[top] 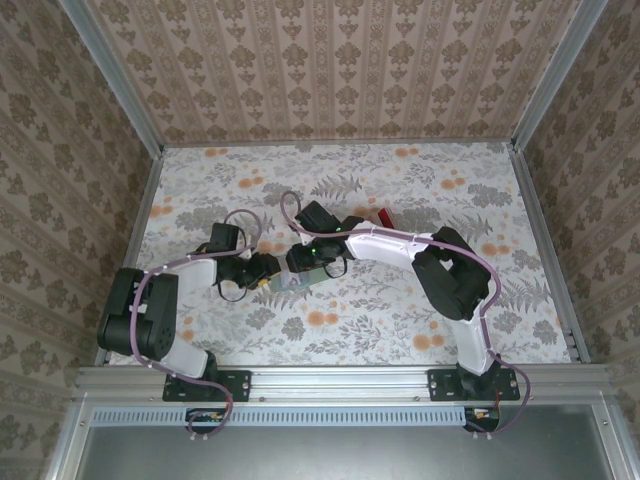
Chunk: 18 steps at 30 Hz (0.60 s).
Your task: Put the credit cards into the card holder
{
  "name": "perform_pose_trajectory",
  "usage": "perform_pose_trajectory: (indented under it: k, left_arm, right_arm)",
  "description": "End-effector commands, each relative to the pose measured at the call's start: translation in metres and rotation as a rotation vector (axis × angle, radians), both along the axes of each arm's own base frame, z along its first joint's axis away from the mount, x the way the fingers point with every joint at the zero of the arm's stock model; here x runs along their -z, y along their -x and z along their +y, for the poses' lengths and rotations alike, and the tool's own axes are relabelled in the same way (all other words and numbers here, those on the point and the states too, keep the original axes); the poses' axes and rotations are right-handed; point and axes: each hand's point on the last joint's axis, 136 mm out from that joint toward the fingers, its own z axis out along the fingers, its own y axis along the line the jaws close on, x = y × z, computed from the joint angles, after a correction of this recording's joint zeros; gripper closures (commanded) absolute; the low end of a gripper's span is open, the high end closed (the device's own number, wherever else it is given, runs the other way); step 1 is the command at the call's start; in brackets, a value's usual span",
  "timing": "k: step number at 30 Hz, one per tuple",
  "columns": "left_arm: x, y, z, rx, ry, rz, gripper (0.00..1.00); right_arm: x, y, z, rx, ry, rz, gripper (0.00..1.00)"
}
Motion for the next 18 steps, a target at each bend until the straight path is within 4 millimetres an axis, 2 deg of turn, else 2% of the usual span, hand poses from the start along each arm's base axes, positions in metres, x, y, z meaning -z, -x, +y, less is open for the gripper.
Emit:
perform_pose_trajectory:
  k: [1,8,18]
  left_arm:
    - [0.001,0.002,-0.01,0.008,0.051,0.016,0.56]
    - [-0.003,-0.002,-0.011,-0.007,0.071,0.005,0.55]
    - [-0.023,-0.008,-0.029,0.011,0.182,-0.008,0.55]
  right_arm:
    - [0.014,-0.003,-0.021,0.026,0.082,-0.001,0.61]
    - [0.026,-0.003,-0.038,0.06,0.086,0.018,0.64]
    - [0.018,-0.002,-0.023,0.042,0.005,0.042,0.64]
